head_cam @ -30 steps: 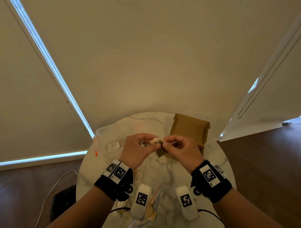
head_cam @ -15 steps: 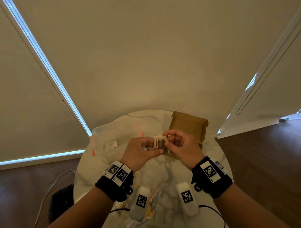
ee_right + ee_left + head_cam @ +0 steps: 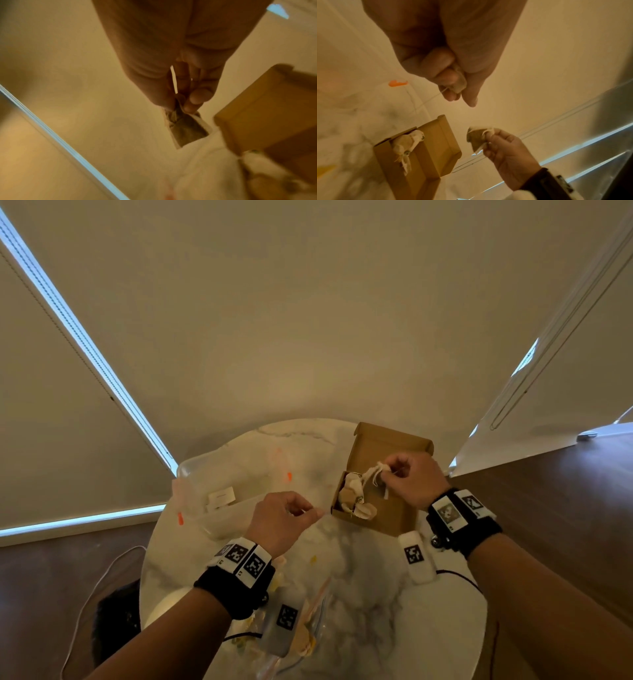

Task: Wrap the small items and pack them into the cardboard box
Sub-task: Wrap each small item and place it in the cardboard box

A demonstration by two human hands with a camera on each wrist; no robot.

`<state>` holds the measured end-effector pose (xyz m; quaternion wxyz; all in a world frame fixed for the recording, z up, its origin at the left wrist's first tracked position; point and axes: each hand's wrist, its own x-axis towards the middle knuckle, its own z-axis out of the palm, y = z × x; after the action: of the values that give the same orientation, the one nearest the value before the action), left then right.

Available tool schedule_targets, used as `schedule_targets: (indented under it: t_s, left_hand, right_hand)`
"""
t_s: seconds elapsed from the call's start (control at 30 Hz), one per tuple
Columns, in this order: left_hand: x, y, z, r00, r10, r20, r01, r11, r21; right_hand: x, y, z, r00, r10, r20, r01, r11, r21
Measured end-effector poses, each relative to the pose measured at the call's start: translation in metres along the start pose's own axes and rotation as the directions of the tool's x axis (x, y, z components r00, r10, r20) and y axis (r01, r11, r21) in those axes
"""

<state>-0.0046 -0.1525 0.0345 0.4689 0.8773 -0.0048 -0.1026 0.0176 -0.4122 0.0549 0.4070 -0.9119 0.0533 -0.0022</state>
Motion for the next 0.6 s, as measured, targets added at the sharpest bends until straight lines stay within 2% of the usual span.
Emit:
schedule_targets:
  t_s: [0.07,0.1,0.2,0.27,0.37,0.47,0.6]
  left_hand:
    - [0.002,-0.007,0.002,0.999,-0.045,0.017,0.044,0.998,0.053]
    - [0.004,-0.011,0.004,0.996,-0.087,0.025,0.086,0.996,0.016]
    - [0.005,-0.017,0.010,0.957,-0.268,0.109,0.288,0.915,-0.282]
    - [0.005,-0.019,0.011,0.936,-0.316,0.154,0.351,0.829,-0.435]
    - [0.004,-0.023,0.010,0.940,-0.299,0.163,0.341,0.807,-0.482]
    - [0.004,-0.024,0.011,0.941,-0.287,0.181,0.340,0.805,-0.487]
    - [0.005,-0.025,0.010,0.945,-0.275,0.177,0.327,0.787,-0.524]
  right_hand:
    - [0.010,0.026,0.011,0.996,0.086,0.014,-0.082,0.982,-0.171]
    - [0.014,0.040,0.018,0.991,0.131,0.030,-0.120,0.960,-0.253]
    - [0.022,0.076,0.043,0.970,0.233,0.070,-0.188,0.900,-0.393]
    - [0.027,0.096,0.060,0.962,0.269,0.049,-0.225,0.880,-0.419]
    - [0.039,0.112,0.078,0.958,0.288,0.005,-0.259,0.867,-0.426]
    - [0.043,0.119,0.091,0.936,0.341,0.091,-0.259,0.838,-0.480]
    - [0.038,0.125,0.101,0.885,0.421,0.198,-0.300,0.842,-0.449]
